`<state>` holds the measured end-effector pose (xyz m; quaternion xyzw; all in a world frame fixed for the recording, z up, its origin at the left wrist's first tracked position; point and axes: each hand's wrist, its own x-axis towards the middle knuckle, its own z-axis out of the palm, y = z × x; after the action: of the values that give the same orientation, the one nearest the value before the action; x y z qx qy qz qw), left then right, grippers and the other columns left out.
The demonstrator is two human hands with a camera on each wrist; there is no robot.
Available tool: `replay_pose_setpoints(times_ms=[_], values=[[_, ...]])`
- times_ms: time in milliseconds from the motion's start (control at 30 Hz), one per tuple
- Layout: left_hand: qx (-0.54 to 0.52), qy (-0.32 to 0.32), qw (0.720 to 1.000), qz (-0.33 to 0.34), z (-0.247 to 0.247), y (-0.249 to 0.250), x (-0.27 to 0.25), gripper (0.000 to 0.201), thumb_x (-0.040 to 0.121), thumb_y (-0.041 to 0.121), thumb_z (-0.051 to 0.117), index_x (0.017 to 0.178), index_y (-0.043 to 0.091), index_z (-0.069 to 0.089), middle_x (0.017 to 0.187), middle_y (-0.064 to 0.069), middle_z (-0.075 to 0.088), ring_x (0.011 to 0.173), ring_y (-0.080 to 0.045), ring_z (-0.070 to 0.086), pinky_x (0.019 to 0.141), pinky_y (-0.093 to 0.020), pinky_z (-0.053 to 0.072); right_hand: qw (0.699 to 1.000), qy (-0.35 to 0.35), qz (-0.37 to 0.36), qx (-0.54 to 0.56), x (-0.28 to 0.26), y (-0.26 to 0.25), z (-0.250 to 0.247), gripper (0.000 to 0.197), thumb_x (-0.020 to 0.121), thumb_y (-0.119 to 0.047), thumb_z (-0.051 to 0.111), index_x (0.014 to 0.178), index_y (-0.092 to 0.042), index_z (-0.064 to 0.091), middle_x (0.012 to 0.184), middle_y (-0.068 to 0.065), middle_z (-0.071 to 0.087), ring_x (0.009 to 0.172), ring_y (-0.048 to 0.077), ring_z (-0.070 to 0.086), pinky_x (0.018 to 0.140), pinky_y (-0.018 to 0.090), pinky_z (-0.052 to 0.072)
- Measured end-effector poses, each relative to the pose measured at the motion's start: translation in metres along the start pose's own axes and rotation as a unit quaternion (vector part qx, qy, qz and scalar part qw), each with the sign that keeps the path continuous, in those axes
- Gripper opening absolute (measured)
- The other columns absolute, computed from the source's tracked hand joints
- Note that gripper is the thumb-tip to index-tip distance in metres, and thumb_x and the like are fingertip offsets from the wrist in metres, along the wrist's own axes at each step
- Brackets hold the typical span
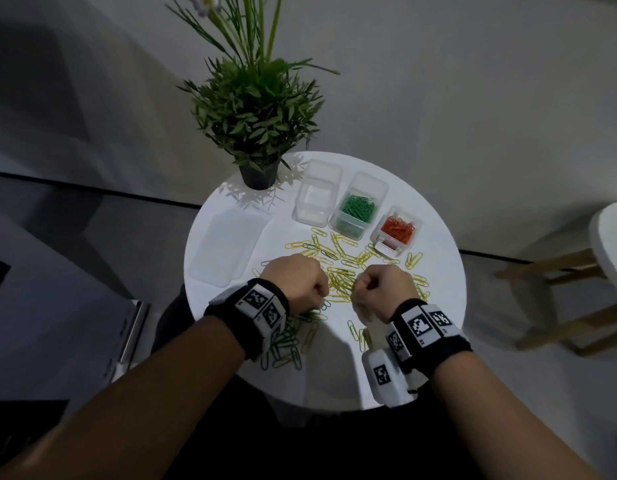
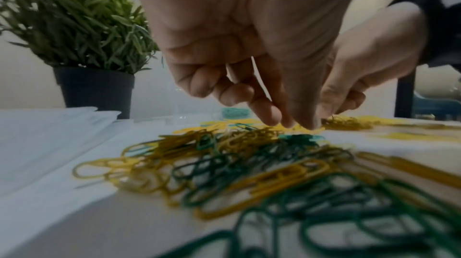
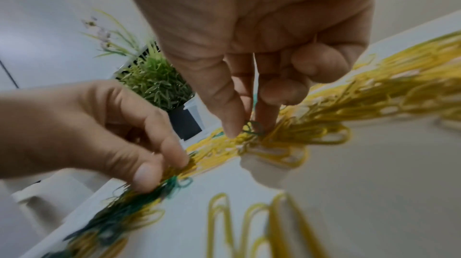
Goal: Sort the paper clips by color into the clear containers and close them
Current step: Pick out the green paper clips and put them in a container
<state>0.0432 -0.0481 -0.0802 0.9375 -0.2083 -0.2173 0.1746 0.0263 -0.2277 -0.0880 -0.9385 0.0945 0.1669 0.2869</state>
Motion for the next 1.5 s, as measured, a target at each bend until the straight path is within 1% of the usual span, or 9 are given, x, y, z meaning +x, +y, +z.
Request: replay_pose_setpoints(times_ms=[267, 533, 733, 867, 1100, 1200, 1300, 1433, 1500], values=[[0.045, 0.007, 0.999, 0.025, 0.007, 0.002, 0.006, 0.010, 0.086, 0.025, 0.054, 0.079, 0.027, 0.061, 0.092, 0.003, 0.065, 0.094, -0.022, 0.058, 0.071, -0.031, 0.047, 0.992, -0.006, 0.050, 0.118, 0.000, 0.002, -0.016, 0.026, 0.074, 0.014, 0.057, 0.073, -0.008, 0.071, 0.054, -0.006, 0.065, 0.049, 0.009, 0.058, 0.041, 0.011, 0.042], [-0.099, 0.025, 0.995, -0.011, 0.007, -0.004, 0.004, 0.021, 0.091, 0.019, 0.054, 0.104, 0.030, 0.066, 0.092, 0.010, 0.065, 0.090, -0.013, 0.057, 0.075, -0.024, 0.043, 0.910, -0.105, 0.123, 0.381, -0.004, 0.019, -0.026, 0.013, 0.082, 0.007, 0.063, 0.084, -0.004, 0.069, 0.067, 0.009, 0.069, 0.056, 0.015, 0.063, 0.045, 0.020, 0.042], [0.014, 0.014, 1.000, 0.011, 0.007, -0.002, -0.002, 0.005, 0.082, 0.024, 0.064, 0.081, 0.027, 0.069, 0.089, 0.008, 0.066, 0.084, -0.010, 0.054, 0.063, -0.024, 0.039, 0.871, -0.128, 0.139, 0.454, -0.008, 0.032, -0.024, 0.021, 0.089, 0.008, 0.051, 0.103, 0.000, 0.065, 0.078, 0.015, 0.064, 0.065, 0.022, 0.067, 0.050, 0.023, 0.052], [0.015, 0.014, 1.000, 0.007, 0.007, -0.003, 0.000, 0.010, 0.084, 0.026, 0.063, 0.091, 0.028, 0.069, 0.091, 0.009, 0.067, 0.092, -0.014, 0.059, 0.070, -0.025, 0.045, 0.854, -0.106, 0.154, 0.485, -0.008, 0.038, -0.023, 0.028, 0.088, 0.012, 0.034, 0.085, -0.002, 0.059, 0.072, 0.015, 0.057, 0.055, 0.020, 0.064, 0.048, 0.025, 0.052], [0.062, 0.012, 0.998, 0.011, 0.005, 0.001, 0.003, 0.016, 0.087, 0.032, 0.061, 0.098, 0.030, 0.071, 0.099, 0.006, 0.067, 0.098, -0.017, 0.059, 0.074, -0.029, 0.047, 0.898, -0.078, 0.147, 0.407, -0.007, 0.036, -0.020, 0.028, 0.080, 0.012, 0.033, 0.068, -0.007, 0.049, 0.062, 0.013, 0.048, 0.046, 0.017, 0.035, 0.045, 0.019, 0.025], [0.103, 0.020, 0.994, 0.013, 0.008, 0.008, 0.005, 0.011, 0.085, 0.029, 0.060, 0.091, 0.027, 0.069, 0.095, 0.003, 0.065, 0.092, -0.019, 0.059, 0.065, -0.027, 0.042, 0.925, -0.050, 0.128, 0.355, -0.006, 0.031, -0.018, 0.025, 0.080, 0.015, 0.043, 0.069, -0.004, 0.057, 0.055, 0.012, 0.050, 0.036, 0.016, 0.036, 0.039, 0.016, 0.029], [0.098, 0.037, 0.994, 0.017, 0.009, 0.011, 0.007, 0.011, 0.081, 0.021, 0.056, 0.084, 0.024, 0.066, 0.085, 0.007, 0.064, 0.085, -0.017, 0.059, 0.061, -0.026, 0.039, 0.945, -0.028, 0.099, 0.309, -0.006, 0.031, -0.016, 0.021, 0.080, 0.014, 0.055, 0.071, -0.004, 0.061, 0.067, 0.017, 0.060, 0.054, 0.024, 0.052, 0.053, 0.031, 0.046], [-0.095, 0.046, 0.994, -0.025, 0.007, -0.001, 0.005, 0.011, 0.076, 0.019, 0.057, 0.070, 0.025, 0.065, 0.074, 0.012, 0.068, 0.075, -0.008, 0.062, 0.066, -0.026, 0.051, 0.966, -0.014, 0.053, 0.253, -0.008, 0.032, -0.014, 0.022, 0.076, 0.009, 0.059, 0.066, -0.010, 0.066, 0.083, 0.017, 0.072, 0.079, 0.031, 0.067, 0.079, 0.043, 0.055], [-0.229, 0.064, 0.970, -0.046, 0.005, -0.013, 0.000, 0.011, 0.075, 0.015, 0.064, 0.067, 0.022, 0.068, 0.070, 0.011, 0.068, 0.068, -0.007, 0.061, 0.068, -0.027, 0.053, 0.969, -0.012, 0.036, 0.244, -0.009, 0.028, -0.010, 0.025, 0.069, 0.002, 0.054, 0.058, -0.017, 0.066, 0.078, 0.013, 0.073, 0.081, 0.031, 0.070, 0.078, 0.042, 0.057]])
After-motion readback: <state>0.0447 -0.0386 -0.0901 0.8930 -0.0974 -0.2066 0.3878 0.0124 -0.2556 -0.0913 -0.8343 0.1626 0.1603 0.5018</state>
